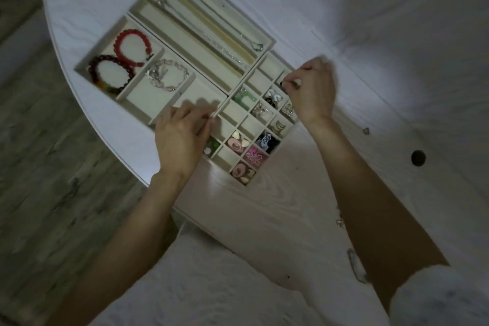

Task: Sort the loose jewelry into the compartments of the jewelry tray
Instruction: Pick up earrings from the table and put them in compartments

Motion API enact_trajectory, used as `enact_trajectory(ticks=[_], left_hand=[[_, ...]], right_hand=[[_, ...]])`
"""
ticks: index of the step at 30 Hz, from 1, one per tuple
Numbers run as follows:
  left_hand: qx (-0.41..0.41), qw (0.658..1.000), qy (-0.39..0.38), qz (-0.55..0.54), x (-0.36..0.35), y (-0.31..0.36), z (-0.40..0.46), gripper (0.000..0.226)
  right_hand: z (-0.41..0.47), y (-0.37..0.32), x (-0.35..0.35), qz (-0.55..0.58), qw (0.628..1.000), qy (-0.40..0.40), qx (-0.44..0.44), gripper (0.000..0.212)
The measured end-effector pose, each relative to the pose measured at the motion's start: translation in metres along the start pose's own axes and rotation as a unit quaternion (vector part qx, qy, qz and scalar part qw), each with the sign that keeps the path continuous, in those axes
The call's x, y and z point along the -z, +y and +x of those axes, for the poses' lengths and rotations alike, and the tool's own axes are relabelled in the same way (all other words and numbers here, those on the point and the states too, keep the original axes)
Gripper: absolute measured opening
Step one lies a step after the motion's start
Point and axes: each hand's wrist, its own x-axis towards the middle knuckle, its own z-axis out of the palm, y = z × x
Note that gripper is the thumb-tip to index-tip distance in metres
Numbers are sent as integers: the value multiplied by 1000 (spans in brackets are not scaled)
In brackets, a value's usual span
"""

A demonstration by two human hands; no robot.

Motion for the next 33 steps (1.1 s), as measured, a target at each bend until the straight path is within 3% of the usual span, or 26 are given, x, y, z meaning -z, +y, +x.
enact_trajectory(ticks=[5, 12, 14, 18, 21, 26, 33], left_hand=[[-9, 1000, -9, -23, 3, -1, 4, 19], [-8, 999, -17, -36, 2, -3, 5, 16], [-12, 999, -18, -35, 1, -3, 5, 16], [-16, 999, -16, -35, 1, -4, 6, 15], [-20, 999, -16, -38, 0, -5, 6, 14], [-24, 998, -28, -46, -1, -9, 7, 15], [-25, 998, -27, -43, 1, -8, 8, 15]], right_hand=[[-3, 6, 11, -2, 999, 44, 28, 14], [6, 3, 1, -74, 992, -7, 105, 11], [6, 4, -3, -55, 995, 1, 81, 9], [1, 0, -12, 108, 992, 36, -53, 10], [0, -4, -18, 119, 989, 54, -73, 12], [-2, -4, -16, 11, 995, 92, -24, 10], [2, 2, -6, -119, 989, 69, 50, 10]])
